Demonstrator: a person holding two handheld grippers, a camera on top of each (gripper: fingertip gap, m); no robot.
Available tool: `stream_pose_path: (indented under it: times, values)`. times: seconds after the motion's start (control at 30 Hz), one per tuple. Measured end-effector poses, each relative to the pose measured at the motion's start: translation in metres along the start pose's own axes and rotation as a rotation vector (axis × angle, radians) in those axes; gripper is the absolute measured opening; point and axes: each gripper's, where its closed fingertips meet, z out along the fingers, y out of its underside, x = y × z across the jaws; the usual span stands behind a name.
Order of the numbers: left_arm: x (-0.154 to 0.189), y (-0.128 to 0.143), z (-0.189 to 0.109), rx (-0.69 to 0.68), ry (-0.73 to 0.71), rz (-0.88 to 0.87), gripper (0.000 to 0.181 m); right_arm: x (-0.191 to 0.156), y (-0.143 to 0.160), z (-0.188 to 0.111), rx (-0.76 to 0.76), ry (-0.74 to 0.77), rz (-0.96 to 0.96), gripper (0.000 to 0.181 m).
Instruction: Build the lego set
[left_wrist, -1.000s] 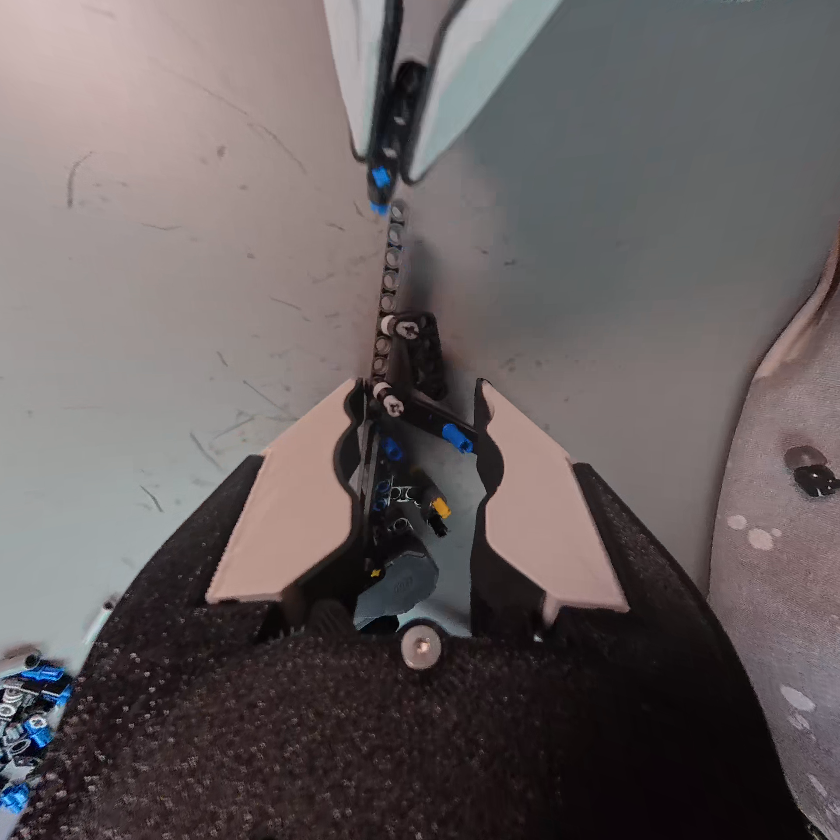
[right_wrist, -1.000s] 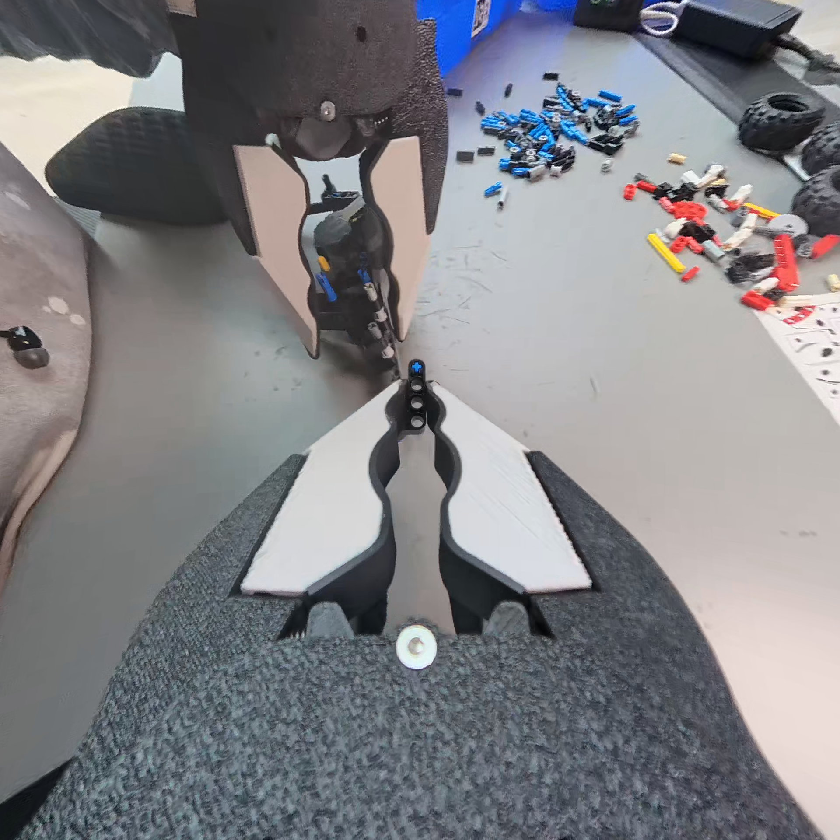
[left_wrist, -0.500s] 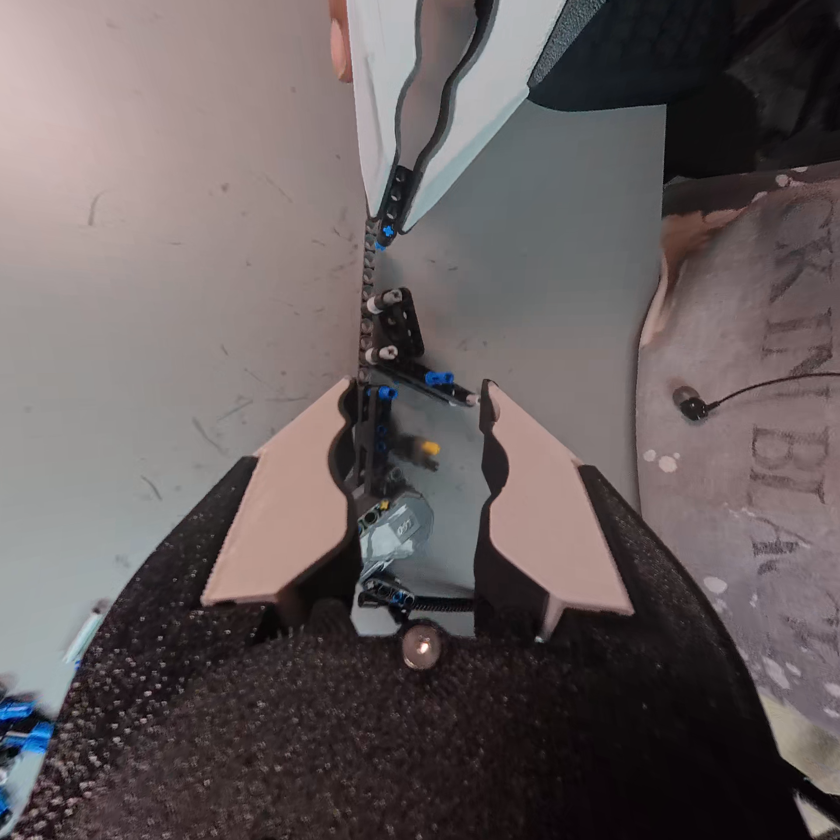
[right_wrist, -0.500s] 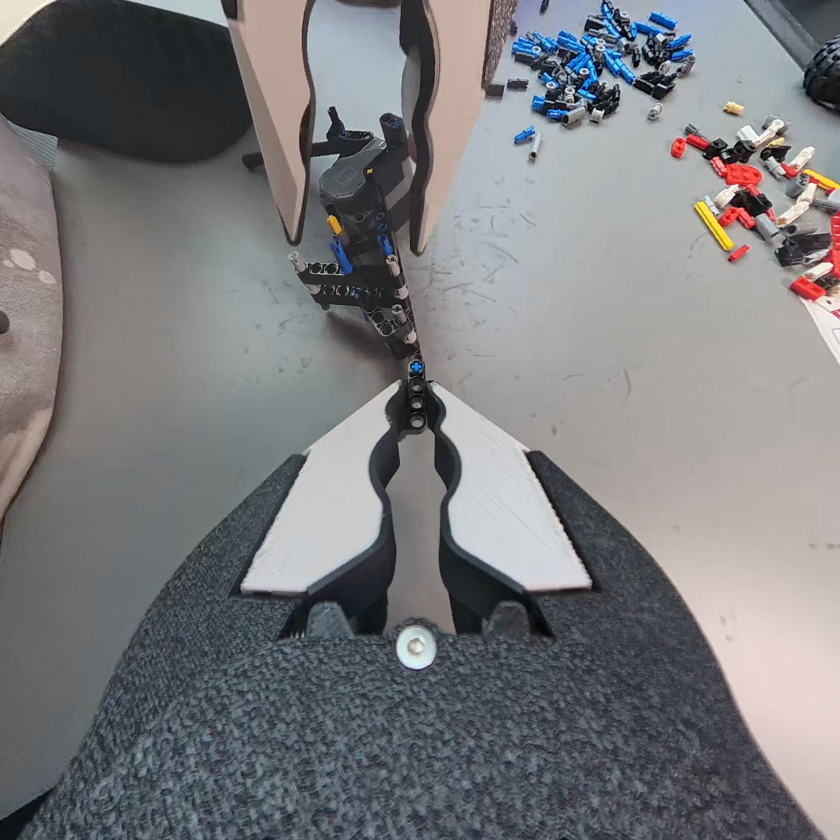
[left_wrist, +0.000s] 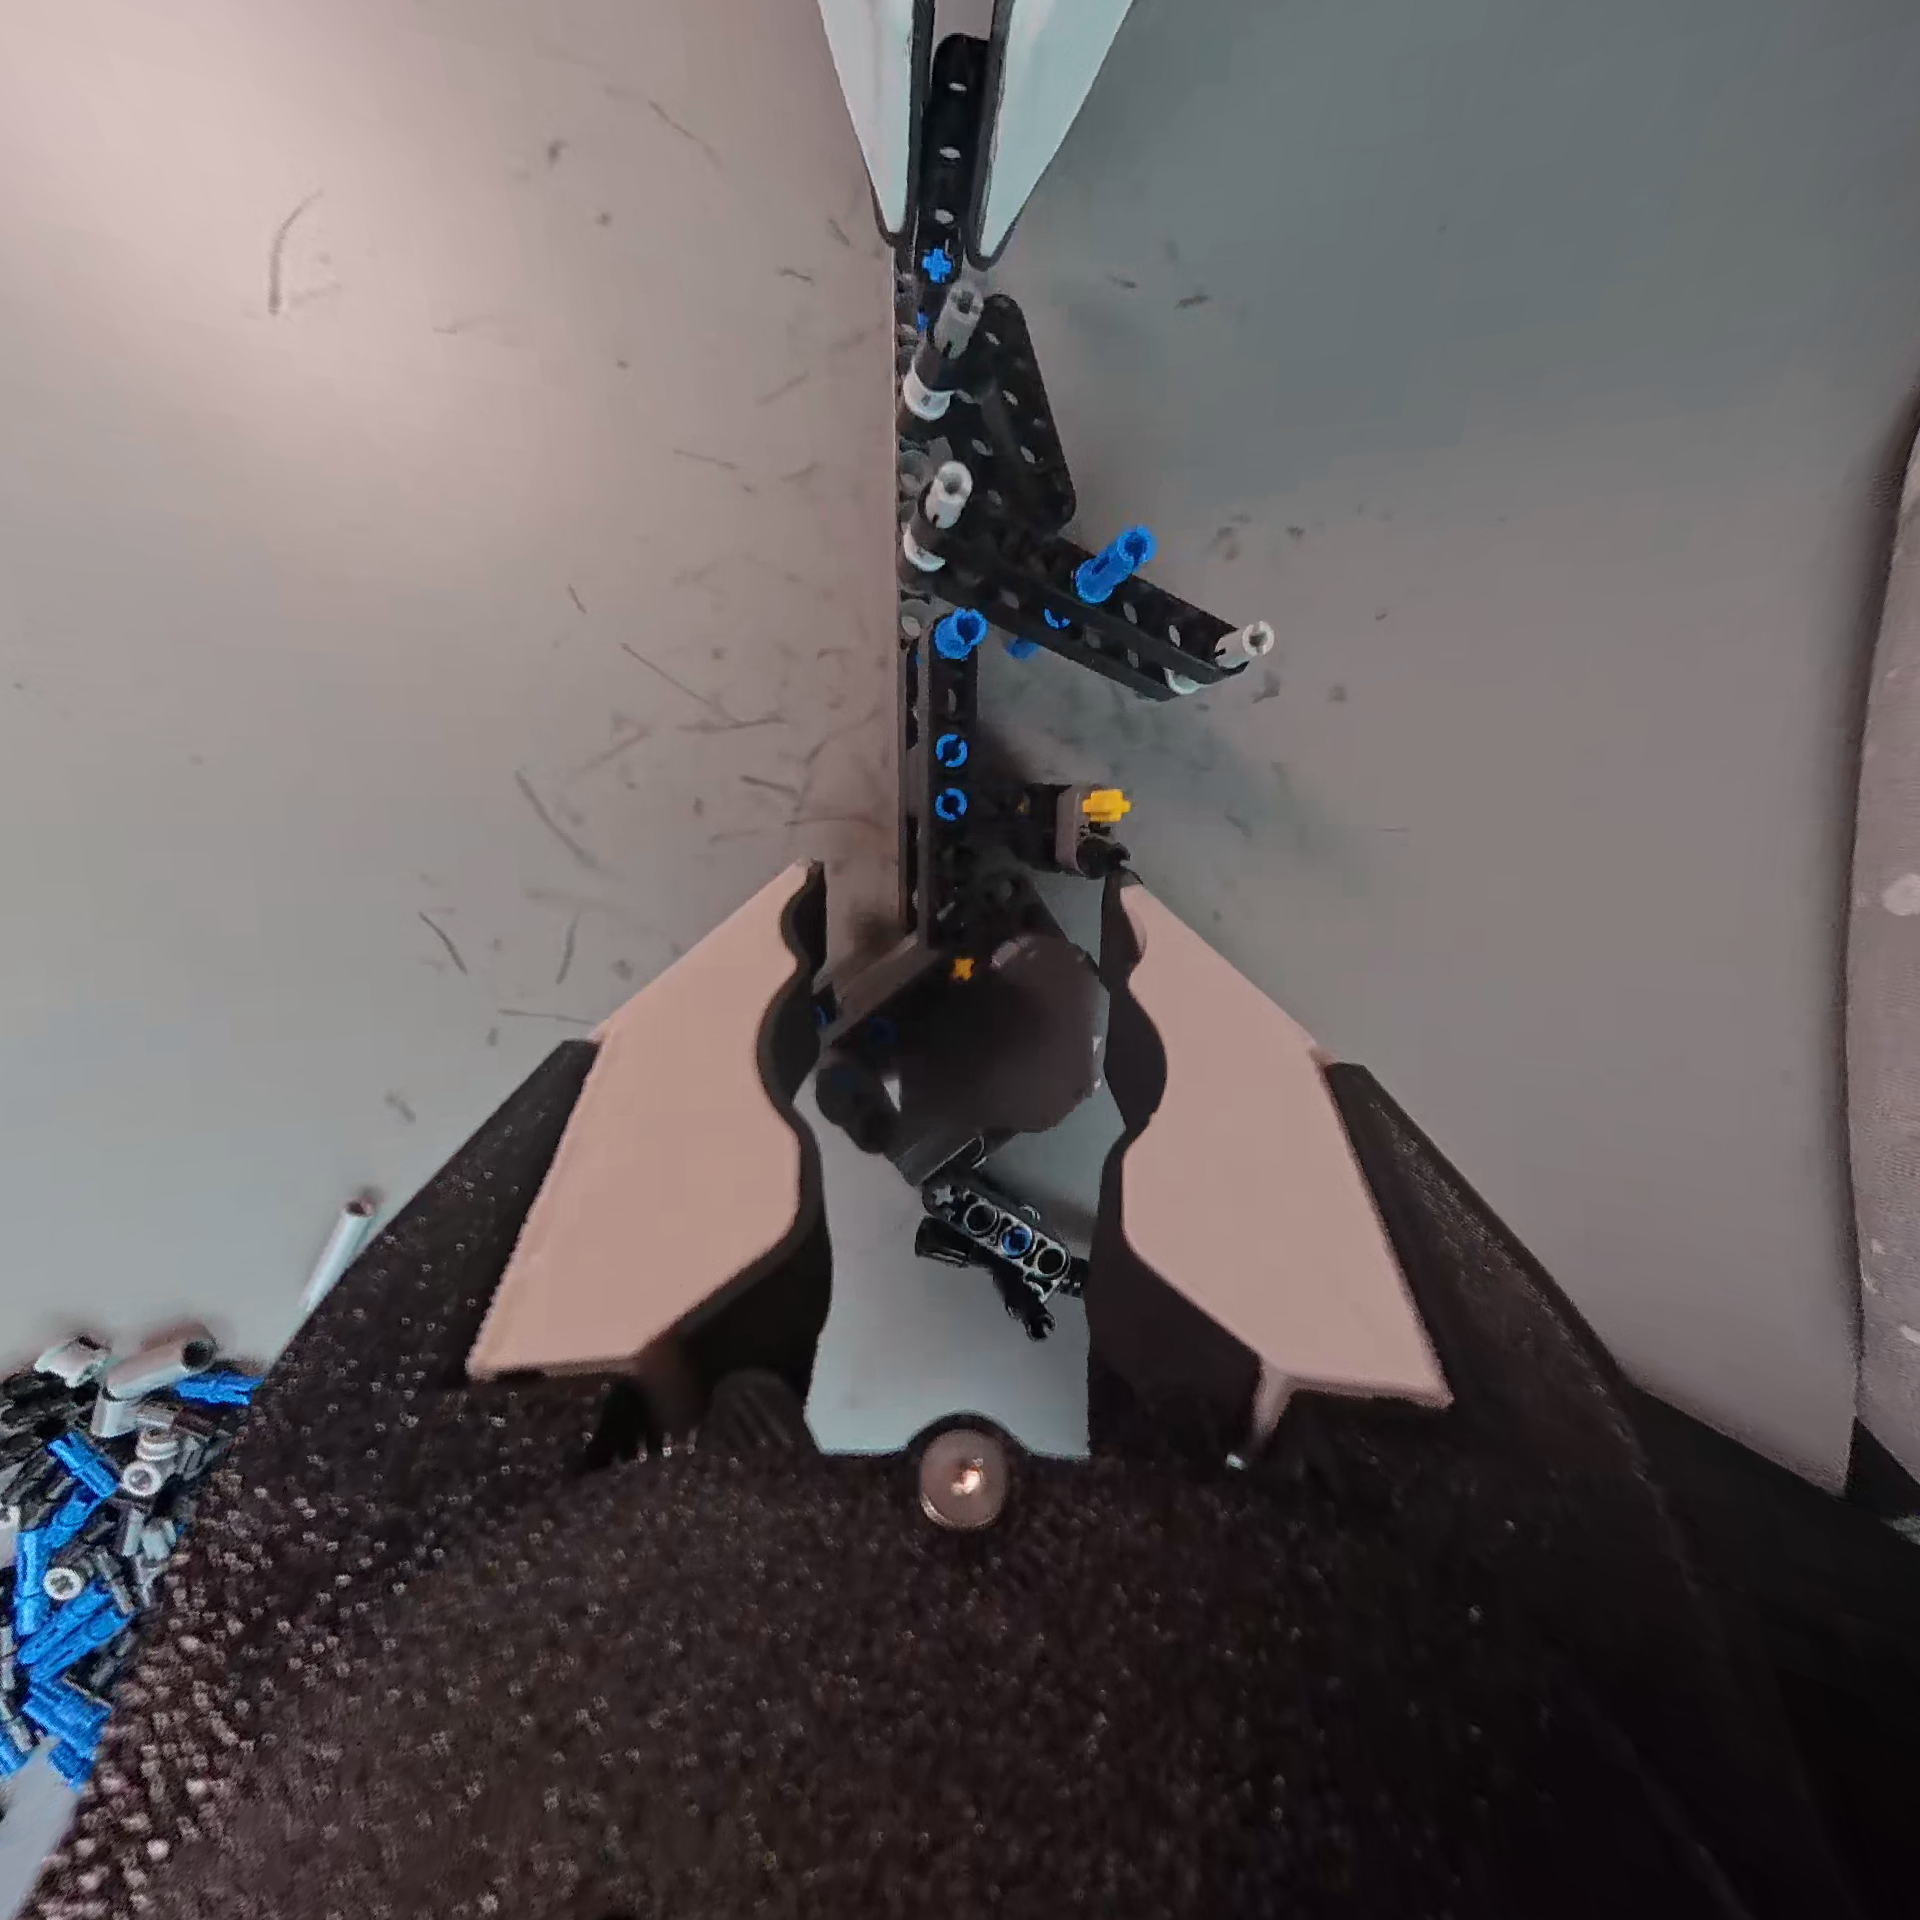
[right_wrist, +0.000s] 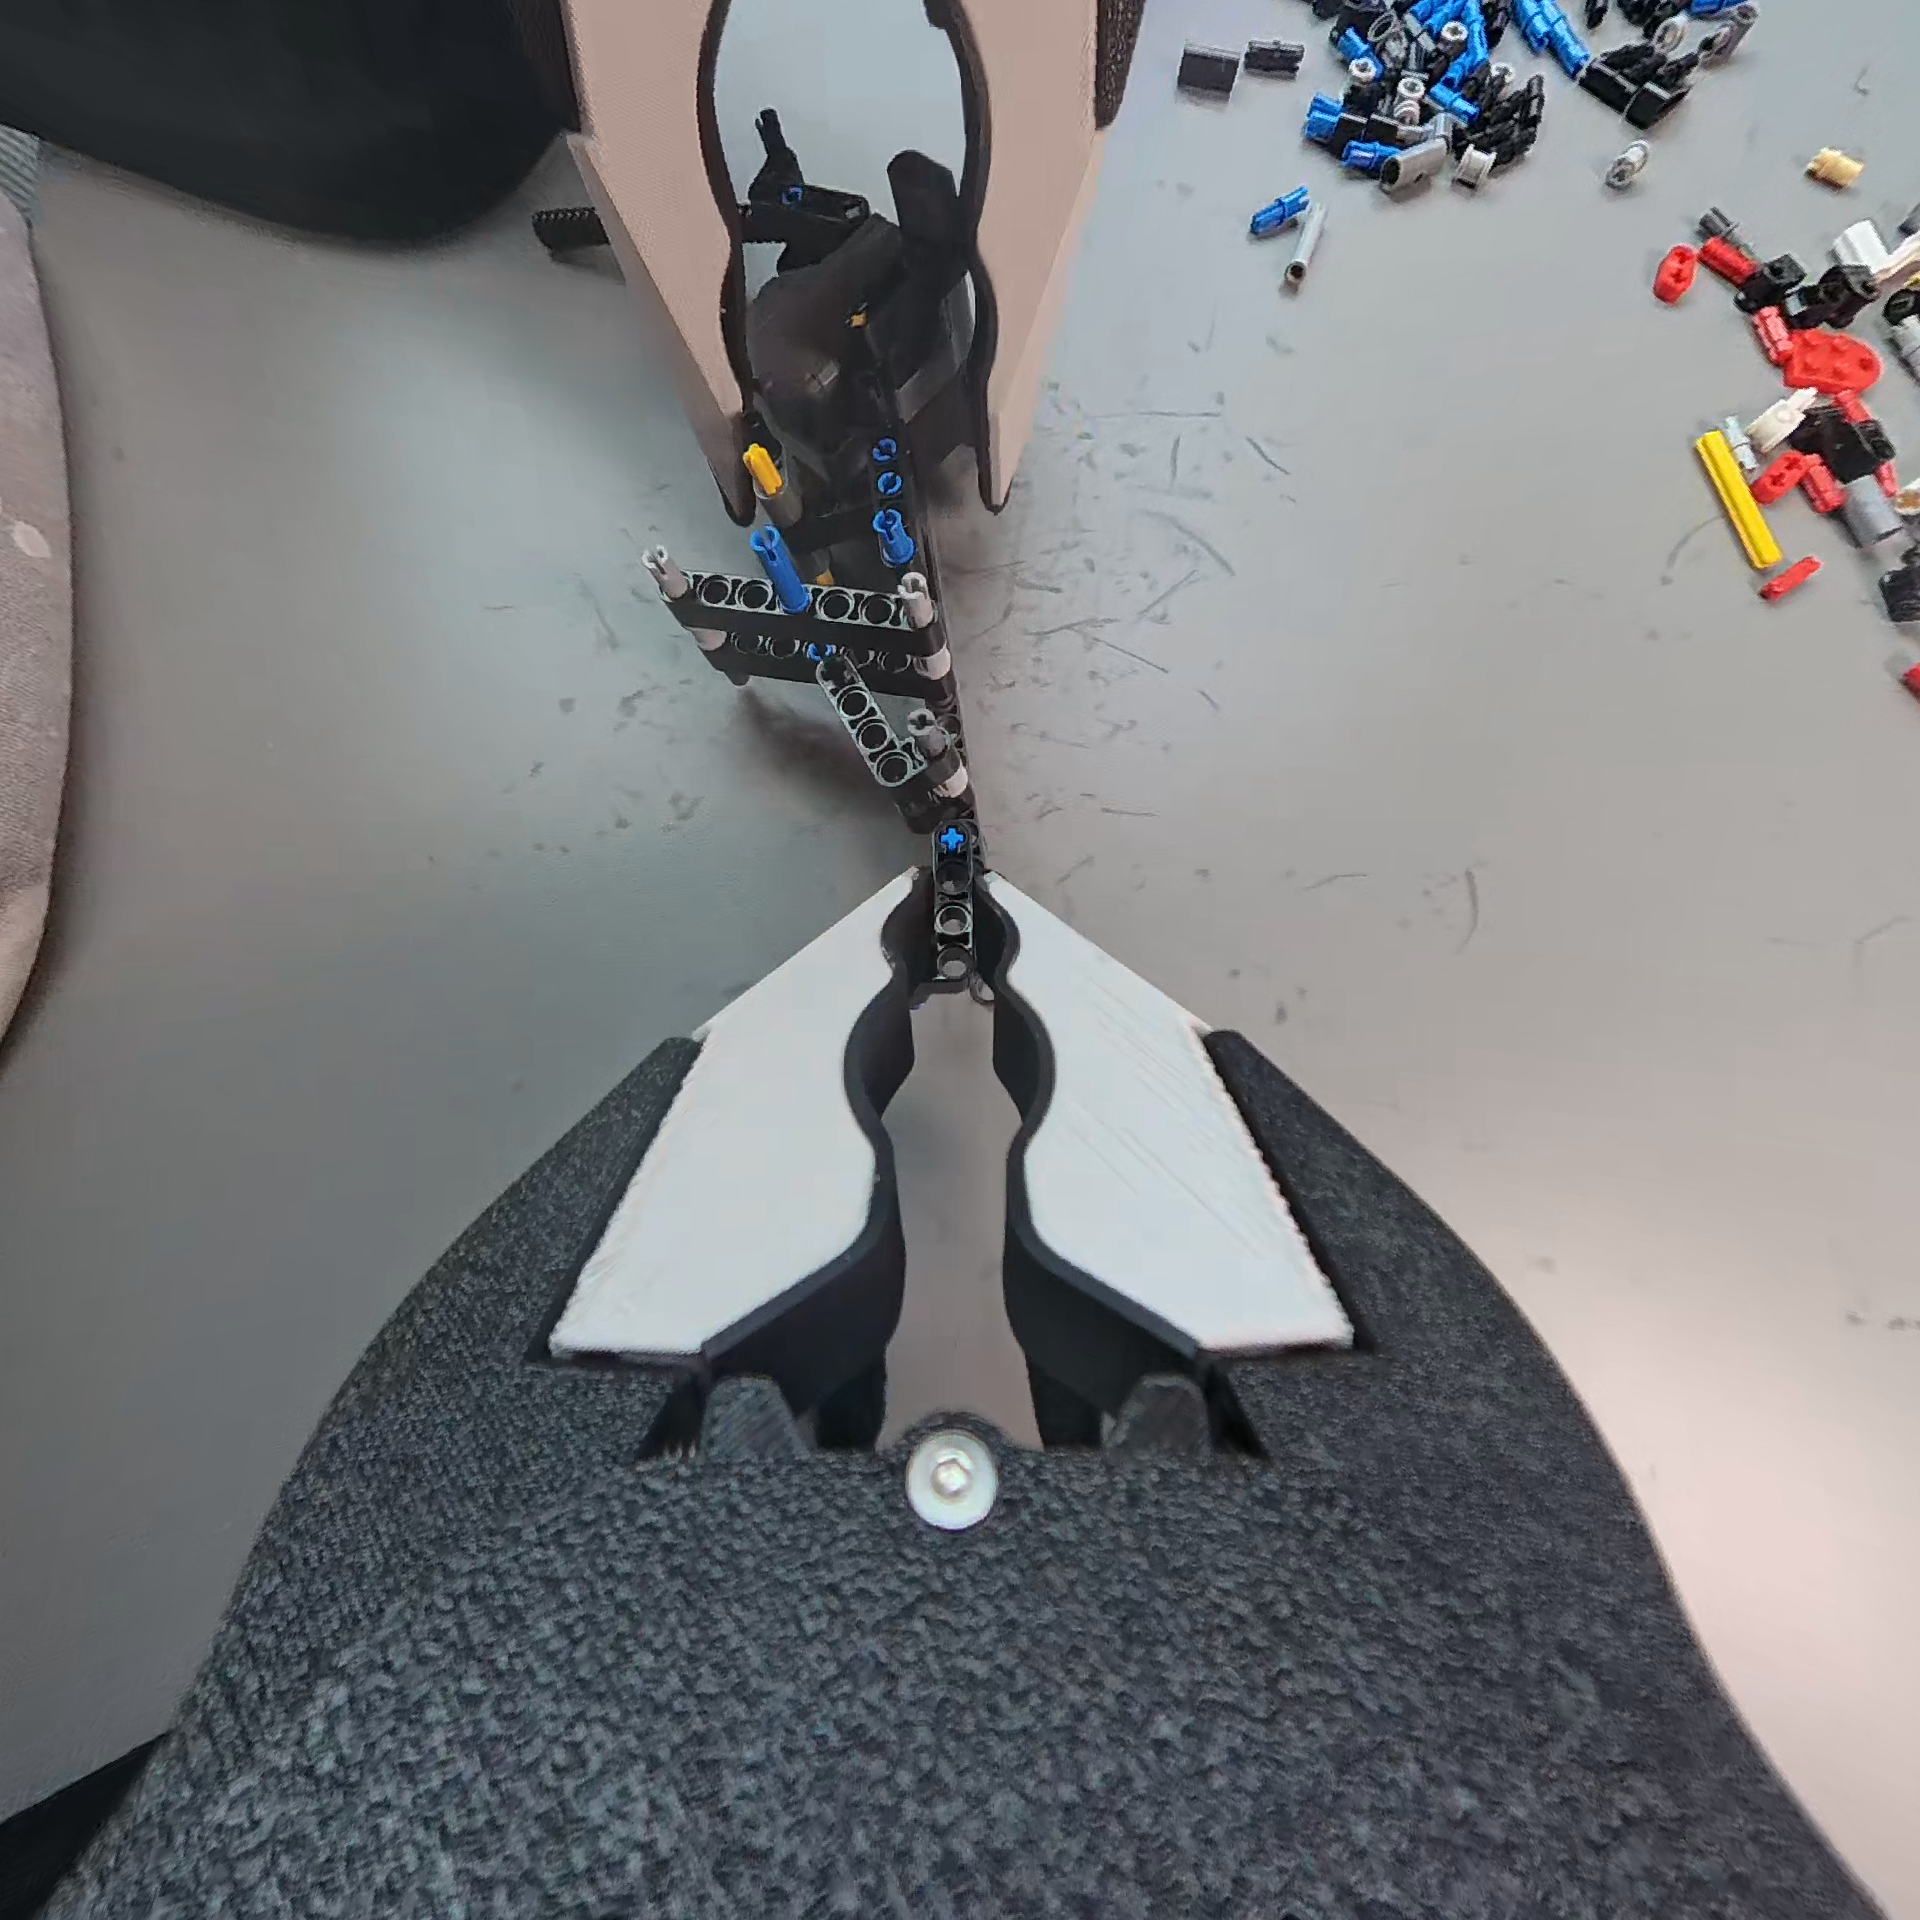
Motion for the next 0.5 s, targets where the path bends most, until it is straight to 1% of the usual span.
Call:
stream_pose_path:
  times: [0.03,0.17,0.37,0.5]
  values:
    - [0.0004,0.0005,0.0019,-0.008,0.002,0.009,0.054,-0.0001,0.0004,-0.0002,-0.001,0.000,0.002,0.007]
    - [0.0019,0.0020,0.0075,-0.011,0.018,0.033,0.050,0.0003,0.0028,-0.0014,0.003,0.006,0.013,0.007]
    - [0.0037,0.0031,0.0061,0.020,0.052,0.035,0.048,-0.0011,0.0047,0.0003,0.004,0.004,0.009,0.007]
    - [0.0046,0.0036,0.0053,0.041,0.066,0.029,0.048,-0.0017,-0.0005,0.0004,0.022,-0.009,0.005,0.007]
